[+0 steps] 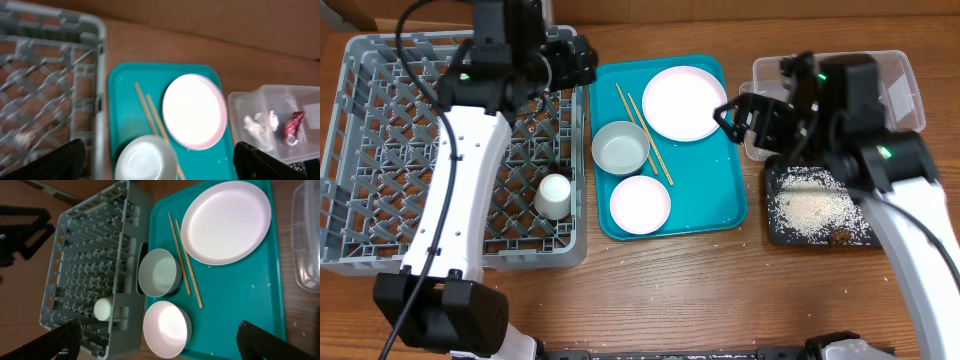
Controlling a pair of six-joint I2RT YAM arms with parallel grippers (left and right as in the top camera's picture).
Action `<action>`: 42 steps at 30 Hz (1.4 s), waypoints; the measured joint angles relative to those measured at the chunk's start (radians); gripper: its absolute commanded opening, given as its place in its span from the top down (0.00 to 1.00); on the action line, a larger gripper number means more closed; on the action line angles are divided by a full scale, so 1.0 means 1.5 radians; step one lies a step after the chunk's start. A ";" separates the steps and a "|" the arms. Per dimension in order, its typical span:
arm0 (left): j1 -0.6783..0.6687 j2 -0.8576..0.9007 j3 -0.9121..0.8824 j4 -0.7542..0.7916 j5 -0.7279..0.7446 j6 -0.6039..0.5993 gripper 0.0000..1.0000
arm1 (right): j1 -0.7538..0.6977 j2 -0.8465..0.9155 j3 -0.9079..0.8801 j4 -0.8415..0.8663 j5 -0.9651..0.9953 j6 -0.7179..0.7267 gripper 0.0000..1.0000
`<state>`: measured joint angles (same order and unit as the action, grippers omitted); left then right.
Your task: Sort waste into correct bins and load items into the dishwasher
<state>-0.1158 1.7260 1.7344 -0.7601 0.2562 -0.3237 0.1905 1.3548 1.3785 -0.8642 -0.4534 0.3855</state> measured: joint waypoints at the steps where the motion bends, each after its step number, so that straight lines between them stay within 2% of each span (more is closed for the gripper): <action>1: -0.007 0.000 0.000 0.009 0.002 0.000 0.04 | 0.000 -0.019 0.000 -0.008 0.005 0.002 0.00; 10: -0.063 0.000 0.000 0.044 -0.004 0.000 0.02 | 0.000 -0.061 0.000 -0.018 0.013 0.005 0.00; 29: -0.066 0.000 0.000 0.043 -0.009 0.000 0.02 | 0.000 -0.059 0.000 -0.018 0.008 0.005 0.00; 42: -0.066 0.000 0.000 0.026 -0.011 0.000 0.02 | 0.000 -0.007 0.000 0.005 -0.015 0.005 0.00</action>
<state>-0.2146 1.7260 1.7344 -0.7212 0.2390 -0.3241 0.1905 1.3445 1.3785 -0.8566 -0.4759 0.3923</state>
